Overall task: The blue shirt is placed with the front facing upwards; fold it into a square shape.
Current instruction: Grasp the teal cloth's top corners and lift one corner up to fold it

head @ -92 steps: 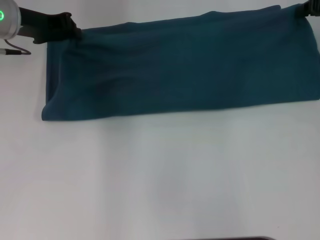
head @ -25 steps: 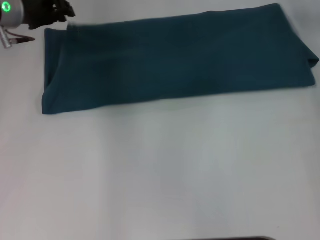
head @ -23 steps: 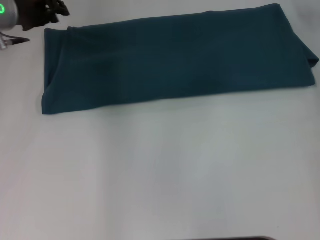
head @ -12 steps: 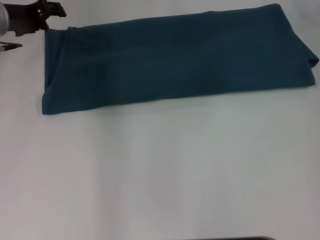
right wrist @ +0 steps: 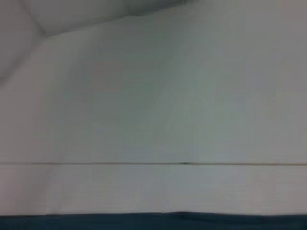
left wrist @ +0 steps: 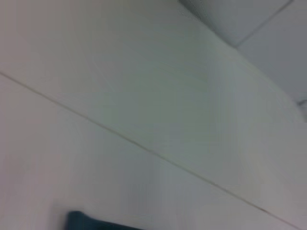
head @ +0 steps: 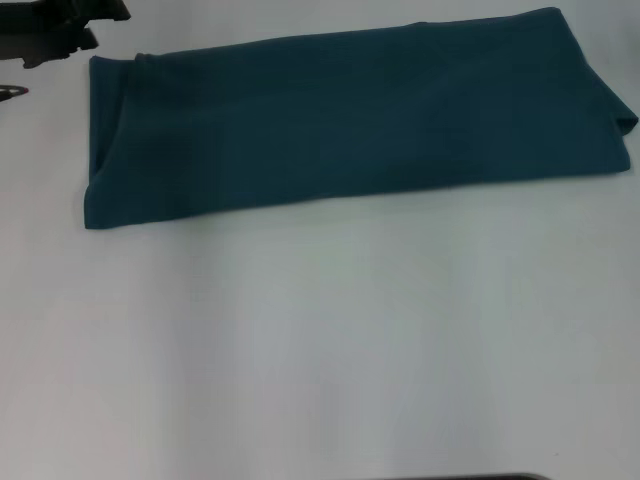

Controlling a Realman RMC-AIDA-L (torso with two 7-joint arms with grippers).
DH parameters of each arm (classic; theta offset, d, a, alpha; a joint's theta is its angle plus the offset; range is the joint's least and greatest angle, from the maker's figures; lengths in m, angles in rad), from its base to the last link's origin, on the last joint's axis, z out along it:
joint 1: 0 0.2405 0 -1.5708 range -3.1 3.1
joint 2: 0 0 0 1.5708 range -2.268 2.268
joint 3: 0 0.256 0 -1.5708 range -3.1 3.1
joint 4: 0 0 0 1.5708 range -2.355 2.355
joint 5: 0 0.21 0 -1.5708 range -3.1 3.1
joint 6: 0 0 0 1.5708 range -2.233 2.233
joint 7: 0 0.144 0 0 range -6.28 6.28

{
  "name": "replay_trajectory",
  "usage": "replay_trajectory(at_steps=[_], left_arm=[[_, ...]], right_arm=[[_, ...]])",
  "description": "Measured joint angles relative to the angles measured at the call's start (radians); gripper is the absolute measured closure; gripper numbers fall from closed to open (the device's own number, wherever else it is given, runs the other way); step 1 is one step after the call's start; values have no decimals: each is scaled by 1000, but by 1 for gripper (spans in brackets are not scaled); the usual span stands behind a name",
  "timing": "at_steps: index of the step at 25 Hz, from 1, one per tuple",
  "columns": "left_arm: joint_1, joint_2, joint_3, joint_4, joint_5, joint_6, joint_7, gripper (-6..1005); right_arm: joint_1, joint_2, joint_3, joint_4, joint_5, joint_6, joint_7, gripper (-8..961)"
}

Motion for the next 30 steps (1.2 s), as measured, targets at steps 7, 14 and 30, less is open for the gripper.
replay_trajectory(at_steps=[7, 14, 30], left_arm=[[121, -3, 0, -34, -282, 130, 133, 398], [217, -34, -7, -23, -395, 206, 263, 402], [218, -65, -49, 86, -466, 95, 474, 401]], right_arm=[[-186, 31, 57, -44, 282, -197, -222, 29], [-315, 86, 129, -28, 371, -317, -379, 29], [-320, 102, 225, 45, 375, -390, -460, 29]])
